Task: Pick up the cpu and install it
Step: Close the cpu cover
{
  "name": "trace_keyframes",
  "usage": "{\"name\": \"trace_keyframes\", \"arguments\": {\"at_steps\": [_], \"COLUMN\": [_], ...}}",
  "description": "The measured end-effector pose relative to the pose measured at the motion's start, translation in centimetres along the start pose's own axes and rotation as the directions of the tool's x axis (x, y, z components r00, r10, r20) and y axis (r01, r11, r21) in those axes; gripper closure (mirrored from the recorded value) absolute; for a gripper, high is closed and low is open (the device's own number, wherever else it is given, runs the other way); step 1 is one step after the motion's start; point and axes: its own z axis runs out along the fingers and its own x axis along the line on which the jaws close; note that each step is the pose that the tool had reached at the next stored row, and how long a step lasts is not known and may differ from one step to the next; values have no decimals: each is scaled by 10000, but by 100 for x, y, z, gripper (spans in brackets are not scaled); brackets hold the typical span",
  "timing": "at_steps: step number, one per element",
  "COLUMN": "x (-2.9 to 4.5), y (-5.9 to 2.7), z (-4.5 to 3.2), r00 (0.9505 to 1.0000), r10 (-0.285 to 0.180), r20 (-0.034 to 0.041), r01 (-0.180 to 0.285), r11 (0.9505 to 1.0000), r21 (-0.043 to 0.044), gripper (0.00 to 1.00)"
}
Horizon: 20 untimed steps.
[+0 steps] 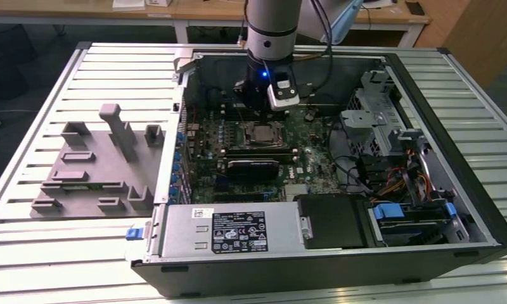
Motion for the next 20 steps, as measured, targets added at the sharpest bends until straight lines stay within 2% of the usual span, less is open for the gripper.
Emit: {"name": "trace_keyframes", "arguments": {"at_steps": [5, 8, 11, 12, 14, 18, 20], "x": [0, 1, 1, 1, 5, 6, 5], "y": [0, 0, 0, 0, -2, -2, -6], "z": [3, 4, 5, 5, 5, 6, 12], "r00": [9967, 9914, 9841, 9818, 9801, 9801, 9801], "r10": [-811, -1306, -1776, -1899, -1985, -1987, -1986], "r20": [-1, -6, -13, -12, -11, -7, 47], "r01": [811, 1306, 1776, 1898, 1984, 1986, 1984], "r11": [9966, 9913, 9838, 9813, 9795, 9795, 9796], "r21": [110, 180, 253, 306, 348, 340, 327], "gripper": [89, 89, 89, 89, 89, 89, 89]}}
